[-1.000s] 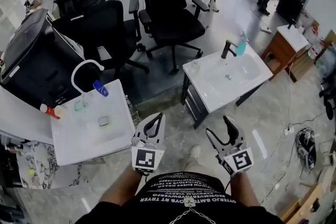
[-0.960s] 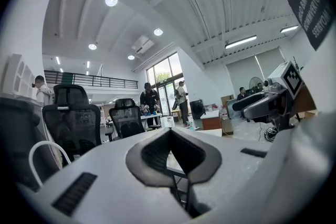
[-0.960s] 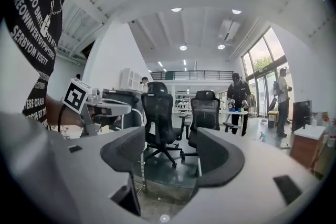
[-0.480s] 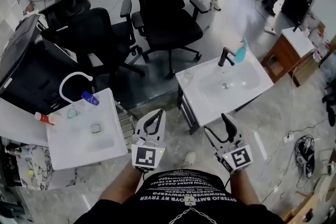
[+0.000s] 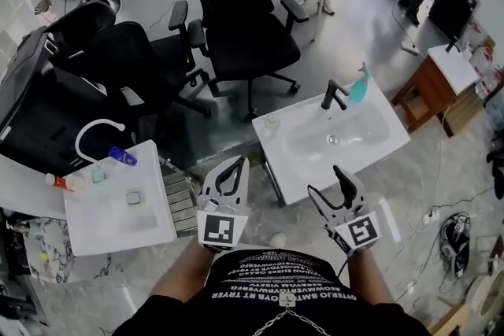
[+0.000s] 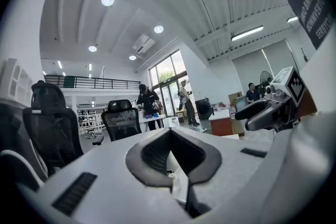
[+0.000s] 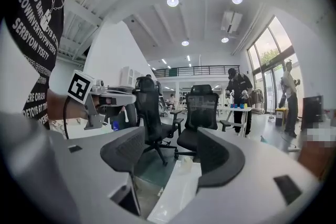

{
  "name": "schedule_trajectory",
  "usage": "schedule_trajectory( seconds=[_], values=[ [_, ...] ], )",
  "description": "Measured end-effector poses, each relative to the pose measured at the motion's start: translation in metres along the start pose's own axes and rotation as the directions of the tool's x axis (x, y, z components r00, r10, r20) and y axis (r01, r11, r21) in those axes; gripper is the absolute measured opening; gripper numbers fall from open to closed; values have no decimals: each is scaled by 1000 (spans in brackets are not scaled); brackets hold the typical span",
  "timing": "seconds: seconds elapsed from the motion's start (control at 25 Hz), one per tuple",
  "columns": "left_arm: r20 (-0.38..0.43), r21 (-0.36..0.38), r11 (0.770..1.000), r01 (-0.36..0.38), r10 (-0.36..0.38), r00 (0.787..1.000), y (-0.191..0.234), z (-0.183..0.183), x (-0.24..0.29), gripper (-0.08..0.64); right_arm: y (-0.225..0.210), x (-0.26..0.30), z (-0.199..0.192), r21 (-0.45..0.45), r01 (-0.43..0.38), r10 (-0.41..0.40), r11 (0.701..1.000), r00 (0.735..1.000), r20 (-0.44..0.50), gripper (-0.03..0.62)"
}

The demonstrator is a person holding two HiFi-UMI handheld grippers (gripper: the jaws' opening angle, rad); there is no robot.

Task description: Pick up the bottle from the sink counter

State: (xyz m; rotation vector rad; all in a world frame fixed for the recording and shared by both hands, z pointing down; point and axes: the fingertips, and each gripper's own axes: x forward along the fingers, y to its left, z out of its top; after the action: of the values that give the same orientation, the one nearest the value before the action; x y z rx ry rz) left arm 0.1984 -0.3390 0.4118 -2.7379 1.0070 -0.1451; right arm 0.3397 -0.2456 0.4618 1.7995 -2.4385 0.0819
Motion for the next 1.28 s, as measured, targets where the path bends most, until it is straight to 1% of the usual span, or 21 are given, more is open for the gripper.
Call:
schedule_trajectory(
  seconds=[0.04,0.12,0.2,0.32,0.48,0.56,0.72,0.88,0.96,1.12,1.2,1.28],
  values=[
    [-4,-2,1000,1,-1,1000,-3,-1,4,2,-6,1,-4,-1,-2,2,1000,1000,-7,288],
    [-38,-27,1000,3,-4,999,-10,-8,8,2,-18,4,-15,5,3,-2,1000,1000,-31,288],
    [-65,-47,999,-2,-1,998,-12,-15,10,2,-28,7,-26,36,7,-5,999,998,-57,288],
    [-88,-42,999,-22,19,996,-5,-20,11,2,-36,13,-42,98,-5,12,995,998,-66,288],
    [-93,-39,998,-48,44,995,10,-22,13,2,-39,26,-65,120,-22,34,993,995,-98,288],
    [-82,-24,999,-45,43,996,18,-25,19,2,-37,36,-78,117,-44,58,992,992,-114,288],
    [-97,-32,999,-33,29,995,29,-35,39,2,-39,64,-105,92,-83,96,992,984,-153,290],
    [-96,-25,1000,-6,3,995,45,-35,66,2,-47,98,-128,93,-82,100,992,975,-200,291],
    [-104,-8,1000,5,-6,995,58,-41,79,2,-52,117,-136,98,-84,103,992,971,-215,290],
    [-118,-37,999,-1,-3,993,82,-56,106,2,-61,158,-160,89,-98,118,991,960,-255,291],
    [-132,-37,999,1,-6,991,92,-66,119,2,-67,178,-176,90,-100,122,991,950,-287,295],
    [-125,-28,1000,1,-4,992,103,-71,131,2,-70,196,-190,102,-104,131,989,940,-315,298]
  ],
)
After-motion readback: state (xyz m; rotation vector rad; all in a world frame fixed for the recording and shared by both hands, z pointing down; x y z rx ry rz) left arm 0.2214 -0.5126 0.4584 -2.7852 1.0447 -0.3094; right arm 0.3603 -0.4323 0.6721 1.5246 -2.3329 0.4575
